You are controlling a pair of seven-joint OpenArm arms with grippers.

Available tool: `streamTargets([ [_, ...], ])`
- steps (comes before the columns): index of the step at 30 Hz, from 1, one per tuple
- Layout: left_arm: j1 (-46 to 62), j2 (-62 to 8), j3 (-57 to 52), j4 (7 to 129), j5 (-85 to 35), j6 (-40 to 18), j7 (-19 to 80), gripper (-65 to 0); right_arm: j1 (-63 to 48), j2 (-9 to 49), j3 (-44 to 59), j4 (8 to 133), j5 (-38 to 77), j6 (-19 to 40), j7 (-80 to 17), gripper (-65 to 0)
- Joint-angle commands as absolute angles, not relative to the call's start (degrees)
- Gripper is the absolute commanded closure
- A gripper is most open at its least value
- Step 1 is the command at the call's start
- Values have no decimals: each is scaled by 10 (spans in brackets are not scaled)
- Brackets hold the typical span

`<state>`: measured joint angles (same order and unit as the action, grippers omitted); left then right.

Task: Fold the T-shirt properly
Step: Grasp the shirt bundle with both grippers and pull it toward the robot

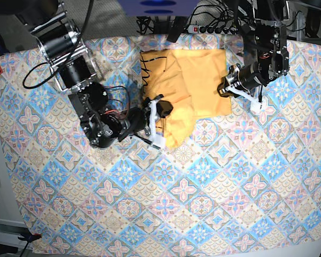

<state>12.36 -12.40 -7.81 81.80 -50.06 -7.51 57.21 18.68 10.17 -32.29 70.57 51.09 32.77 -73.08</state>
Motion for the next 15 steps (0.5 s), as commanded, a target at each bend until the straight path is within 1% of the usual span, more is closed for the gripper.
streamTargets([
  [1, 119, -124, -73, 822, -502, -74, 575, -107, 201, 107, -317, 718, 522, 332, -725, -12],
  [10, 62, -105, -58, 815, -501, -73, 580, -107, 201, 144, -294, 747, 526, 333, -725, -13],
  [12, 45, -102, -41, 795, -502, -73, 579, -107, 201, 147, -287, 747, 555, 336, -725, -13],
  [15, 26, -99, -19, 754, -502, -73, 575, -106, 202, 168, -276, 747, 594, 342, -725, -13],
])
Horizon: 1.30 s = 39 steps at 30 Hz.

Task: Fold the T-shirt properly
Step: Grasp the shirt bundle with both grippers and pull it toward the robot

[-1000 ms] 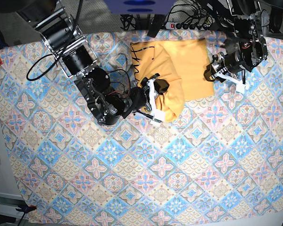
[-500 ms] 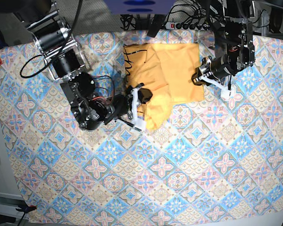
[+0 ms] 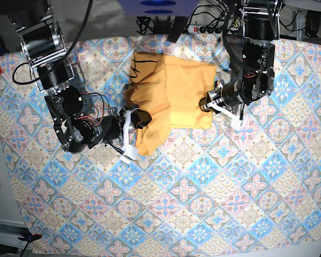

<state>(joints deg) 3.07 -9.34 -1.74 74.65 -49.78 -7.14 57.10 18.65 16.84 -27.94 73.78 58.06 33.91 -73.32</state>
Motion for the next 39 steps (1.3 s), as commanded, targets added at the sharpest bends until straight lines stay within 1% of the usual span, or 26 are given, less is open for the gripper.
streamTargets([
  [1, 22, -95, -14, 747, -502, -73, 575, -106, 202, 172, -276, 747, 594, 343, -725, -13],
  [7, 22, -83, -7, 747, -502, -73, 564, -106, 200, 170, -276, 747, 596, 343, -725, -13],
  [13, 22, -83, -2, 746, -502, -73, 563, -106, 198, 134, -282, 747, 608, 343, -739, -13],
  [17, 22, -84, -1, 746, -501, -73, 550, -106, 196, 134, -291, 748, 611, 343, -740, -13],
  [21, 25, -80, -1, 745, -471, -73, 545, -106, 185, 136, -297, 748, 640, 343, -740, -13],
  [31, 23, -69, -1, 745, -464, -73, 545, -106, 144, 133, -311, 748, 636, 343, -734, -12],
  [35, 24, -69, -1, 745, -464, -73, 545, -106, 143, 131, -316, 742, 635, 343, -715, -12],
  [39, 24, -69, -3, 745, -464, -73, 545, -106, 143, 94, -315, 742, 591, 342, -718, -11],
])
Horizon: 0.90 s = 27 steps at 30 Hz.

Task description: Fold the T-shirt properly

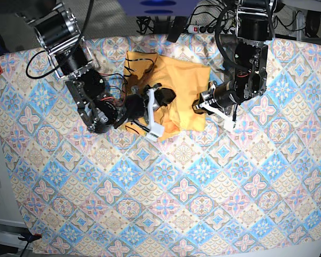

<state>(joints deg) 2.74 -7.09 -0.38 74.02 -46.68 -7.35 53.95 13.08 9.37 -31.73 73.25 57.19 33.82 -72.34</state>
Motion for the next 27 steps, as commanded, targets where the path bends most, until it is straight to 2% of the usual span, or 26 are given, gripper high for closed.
streamTargets([
  [1, 24, -69, -3, 745, -464, -73, 545, -106, 143, 87, -312, 742, 582, 342, -717, -11],
  [7, 26, -70, -4, 745, -464, -73, 544, -108, 144, 58, -312, 742, 531, 342, -716, -16],
  [9, 26, -72, -5, 745, -464, -73, 544, -120, 144, 58, -310, 743, 531, 341, -714, -42],
  [13, 26, -73, -5, 745, -464, -73, 545, -213, 144, 58, -300, 747, 532, 338, -693, -143],
  [17, 27, -73, -5, 745, -464, -73, 545, -322, 143, 58, -255, 747, 533, 283, -687, -206],
  [21, 28, -73, -5, 746, -464, -73, 546, -387, 143, 58, -208, 747, 533, 274, -687, -207],
  [27, 36, -94, -7, 749, -467, -73, 545, -389, 125, 67, -100, 748, 533, 274, -692, -207],
])
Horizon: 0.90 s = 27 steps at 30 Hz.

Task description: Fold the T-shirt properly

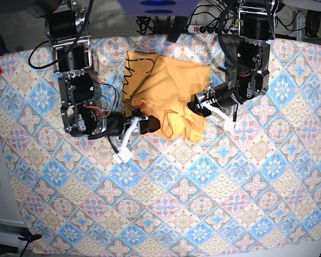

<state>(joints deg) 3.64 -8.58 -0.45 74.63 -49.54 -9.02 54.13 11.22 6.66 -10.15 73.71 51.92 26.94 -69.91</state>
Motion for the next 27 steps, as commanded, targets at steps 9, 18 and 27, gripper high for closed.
streamTargets([
  [9, 46, -94, -34, 749, -466, -74, 547, -389, 66, 118, -85, 781, 531, 274, -687, -206],
  [18, 44, -92, -34, 749, -465, -74, 547, -389, 29, 116, -166, 815, 533, 274, -693, -206],
  [27, 43, -90, -34, 749, -465, -74, 545, -389, 34, 109, -225, 836, 533, 317, -724, -206],
])
